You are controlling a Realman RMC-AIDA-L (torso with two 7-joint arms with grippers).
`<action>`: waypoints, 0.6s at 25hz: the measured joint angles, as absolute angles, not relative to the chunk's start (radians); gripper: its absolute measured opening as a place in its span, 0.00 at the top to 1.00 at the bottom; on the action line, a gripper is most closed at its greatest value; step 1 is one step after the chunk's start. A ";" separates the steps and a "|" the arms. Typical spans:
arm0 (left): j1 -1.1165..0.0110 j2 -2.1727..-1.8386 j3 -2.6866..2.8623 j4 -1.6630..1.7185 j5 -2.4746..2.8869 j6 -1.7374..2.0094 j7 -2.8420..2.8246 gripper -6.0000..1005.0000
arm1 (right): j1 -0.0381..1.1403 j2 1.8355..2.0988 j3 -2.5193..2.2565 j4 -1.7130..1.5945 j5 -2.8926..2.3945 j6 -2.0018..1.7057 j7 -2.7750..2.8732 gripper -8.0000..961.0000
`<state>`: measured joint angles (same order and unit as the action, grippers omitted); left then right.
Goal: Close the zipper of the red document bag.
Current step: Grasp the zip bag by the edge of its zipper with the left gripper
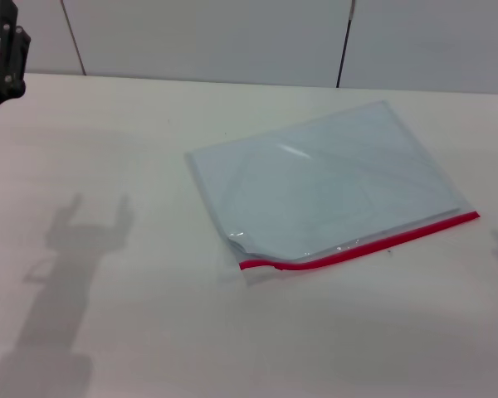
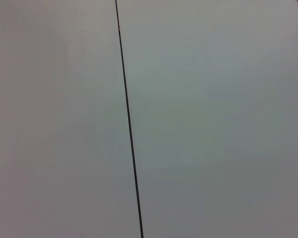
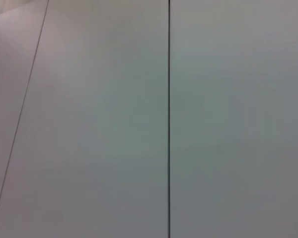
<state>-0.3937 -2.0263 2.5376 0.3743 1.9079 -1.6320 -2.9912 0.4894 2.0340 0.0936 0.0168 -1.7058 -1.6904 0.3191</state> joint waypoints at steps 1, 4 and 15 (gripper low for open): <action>-0.394 -2.026 2.538 0.374 1.908 -1.632 -2.991 0.31 | 0.489 2.034 0.094 0.017 -1.705 -1.690 0.319 0.15; -0.396 -2.026 2.544 0.369 1.911 -1.632 -2.991 0.31 | 0.490 2.034 0.094 0.017 -1.705 -1.690 0.319 0.15; -0.404 -2.026 2.545 0.362 1.908 -1.620 -2.991 0.31 | 0.491 2.034 0.094 0.019 -1.707 -1.690 0.319 0.15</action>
<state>-0.4037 -2.0264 2.5446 0.3620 1.9082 -1.6202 -2.9912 0.4913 2.0340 0.0936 0.0185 -1.7074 -1.6904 0.3191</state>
